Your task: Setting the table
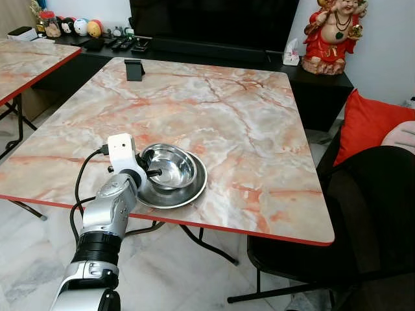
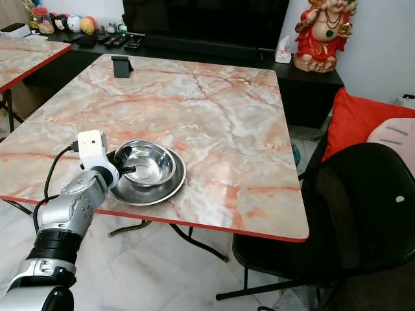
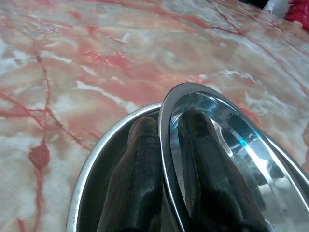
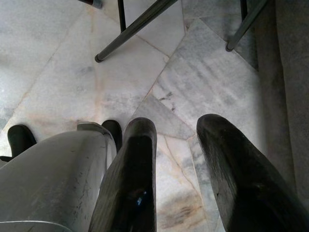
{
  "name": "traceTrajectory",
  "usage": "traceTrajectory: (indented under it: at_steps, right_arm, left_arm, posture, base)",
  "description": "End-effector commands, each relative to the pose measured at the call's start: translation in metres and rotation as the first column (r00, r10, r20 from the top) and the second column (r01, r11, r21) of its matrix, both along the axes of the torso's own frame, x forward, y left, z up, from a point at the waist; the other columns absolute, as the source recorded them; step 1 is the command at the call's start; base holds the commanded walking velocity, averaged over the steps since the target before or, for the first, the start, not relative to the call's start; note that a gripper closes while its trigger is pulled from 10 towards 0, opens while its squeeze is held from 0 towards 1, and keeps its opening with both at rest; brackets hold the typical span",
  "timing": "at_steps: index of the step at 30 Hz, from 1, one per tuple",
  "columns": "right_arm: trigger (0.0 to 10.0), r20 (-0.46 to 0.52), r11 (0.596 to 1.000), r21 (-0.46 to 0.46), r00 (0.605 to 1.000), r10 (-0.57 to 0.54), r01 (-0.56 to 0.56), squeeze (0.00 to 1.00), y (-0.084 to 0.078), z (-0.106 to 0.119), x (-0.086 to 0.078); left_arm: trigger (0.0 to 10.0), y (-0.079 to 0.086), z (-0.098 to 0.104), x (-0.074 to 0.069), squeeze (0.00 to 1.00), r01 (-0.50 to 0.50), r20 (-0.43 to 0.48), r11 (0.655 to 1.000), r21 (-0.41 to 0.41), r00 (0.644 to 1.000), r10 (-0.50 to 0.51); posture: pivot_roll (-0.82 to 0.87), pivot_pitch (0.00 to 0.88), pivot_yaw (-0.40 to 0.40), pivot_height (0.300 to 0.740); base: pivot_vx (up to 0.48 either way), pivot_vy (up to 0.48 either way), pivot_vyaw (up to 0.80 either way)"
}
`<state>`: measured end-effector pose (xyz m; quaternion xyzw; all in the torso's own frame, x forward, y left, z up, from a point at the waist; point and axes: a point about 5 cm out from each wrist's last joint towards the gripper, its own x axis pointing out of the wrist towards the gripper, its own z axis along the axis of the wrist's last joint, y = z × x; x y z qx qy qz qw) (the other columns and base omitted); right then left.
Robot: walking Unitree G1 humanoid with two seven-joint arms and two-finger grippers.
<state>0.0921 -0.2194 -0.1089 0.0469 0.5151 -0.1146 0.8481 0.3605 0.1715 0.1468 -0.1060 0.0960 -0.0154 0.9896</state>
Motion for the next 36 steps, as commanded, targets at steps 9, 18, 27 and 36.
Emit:
traceTrajectory:
  at_steps: [9,18,27,36]
  right_arm:
    - [10.0,-0.003,1.000,0.000,1.000,-0.008,0.008,0.00,-0.0016,0.0001,-0.0004]
    - [10.0,-0.003,1.000,0.001,1.000,-0.011,0.011,0.00,-0.0014,0.0000,-0.0008]
    - [10.0,-0.003,1.000,0.000,1.000,-0.006,0.006,0.00,-0.0014,0.0002,-0.0002]
    - [10.0,-0.004,1.000,0.002,1.000,-0.006,0.006,0.00,-0.0013,0.0001,-0.0004]
  left_arm:
    - [10.0,-0.0064,-0.0062,-0.0021,0.00,0.021,-0.042,1.000,-0.019,0.999,-0.022]
    - [10.0,-0.0072,-0.0061,-0.0023,0.22,0.025,-0.046,1.000,-0.013,0.999,-0.026]
    - [10.0,-0.0041,-0.0034,-0.0007,0.93,0.011,-0.038,1.000,-0.007,0.999,-0.011]
    - [10.0,-0.0013,-0.0013,0.0002,0.85,-0.001,-0.033,1.000,0.025,0.999,0.001]
  posture:
    - [0.12,0.000,-0.073,0.728]
    - [0.12,0.000,-0.071,0.728]
    - [0.12,0.000,-0.072,0.728]
    - [0.12,0.000,-0.073,0.728]
  base:
    - [0.000,0.000,0.00]
    - [0.000,0.000,0.00]
    - [0.000,0.000,0.00]
    - [0.000,0.000,0.00]
